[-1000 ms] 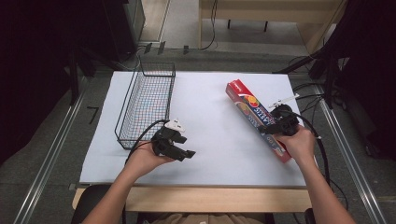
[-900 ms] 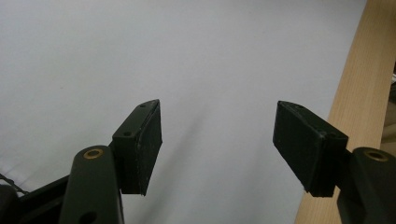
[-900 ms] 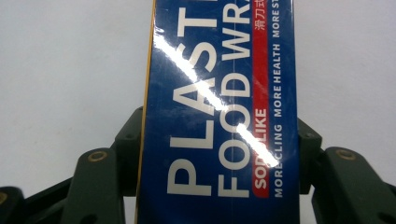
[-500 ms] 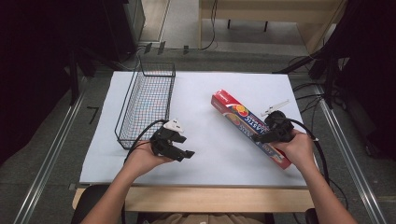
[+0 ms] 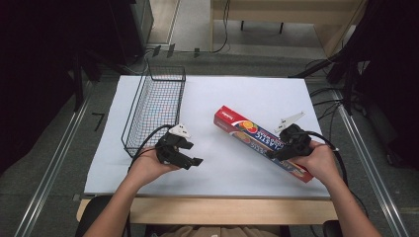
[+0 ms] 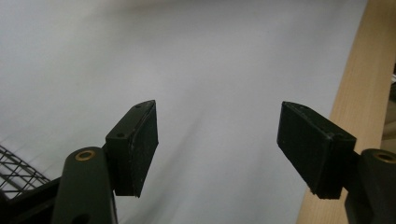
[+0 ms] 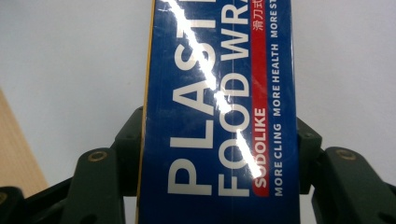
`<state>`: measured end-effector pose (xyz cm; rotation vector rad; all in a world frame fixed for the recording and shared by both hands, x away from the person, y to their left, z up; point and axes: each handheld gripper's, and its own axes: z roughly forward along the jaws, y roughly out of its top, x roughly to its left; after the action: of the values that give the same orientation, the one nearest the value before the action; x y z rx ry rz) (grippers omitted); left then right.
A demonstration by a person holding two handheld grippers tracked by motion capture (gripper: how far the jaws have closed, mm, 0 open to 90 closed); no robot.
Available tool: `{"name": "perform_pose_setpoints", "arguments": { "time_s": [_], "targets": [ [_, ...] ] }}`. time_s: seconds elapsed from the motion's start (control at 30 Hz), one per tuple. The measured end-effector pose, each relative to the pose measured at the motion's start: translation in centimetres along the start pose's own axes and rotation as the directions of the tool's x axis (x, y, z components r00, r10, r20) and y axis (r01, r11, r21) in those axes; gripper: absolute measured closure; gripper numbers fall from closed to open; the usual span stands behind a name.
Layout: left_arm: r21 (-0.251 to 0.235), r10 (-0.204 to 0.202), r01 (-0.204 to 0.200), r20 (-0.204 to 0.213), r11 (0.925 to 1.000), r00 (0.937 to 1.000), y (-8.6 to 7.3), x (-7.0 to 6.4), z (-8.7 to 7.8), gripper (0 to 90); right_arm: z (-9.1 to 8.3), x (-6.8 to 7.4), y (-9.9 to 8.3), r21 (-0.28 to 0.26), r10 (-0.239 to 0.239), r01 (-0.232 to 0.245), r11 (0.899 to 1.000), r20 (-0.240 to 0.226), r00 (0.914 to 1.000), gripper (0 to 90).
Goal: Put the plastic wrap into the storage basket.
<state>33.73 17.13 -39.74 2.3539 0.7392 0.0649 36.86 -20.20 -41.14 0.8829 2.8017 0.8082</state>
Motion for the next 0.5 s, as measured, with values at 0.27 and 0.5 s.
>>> {"name": "perform_pose_setpoints", "arguments": {
  "time_s": [0.27, 0.5],
  "targets": [
    [-0.009, 0.034, -0.034, 0.011, 0.9994, 0.9994, 0.5, -0.4, -0.3, 25.0, 0.6, 0.9, 0.2, 0.008, -0.101, 0.101, 0.995, -0.05, 0.9937, 41.0],
    [-0.008, 0.083, -0.083, 0.022, 0.9966, 0.9963, 1.0, -1.2, -0.5, 25.4, 1.0, 1.7, 0.3, 0.019, -0.162, 0.164, 0.986, -0.093, 0.9824, 41.0]
  ]
}}
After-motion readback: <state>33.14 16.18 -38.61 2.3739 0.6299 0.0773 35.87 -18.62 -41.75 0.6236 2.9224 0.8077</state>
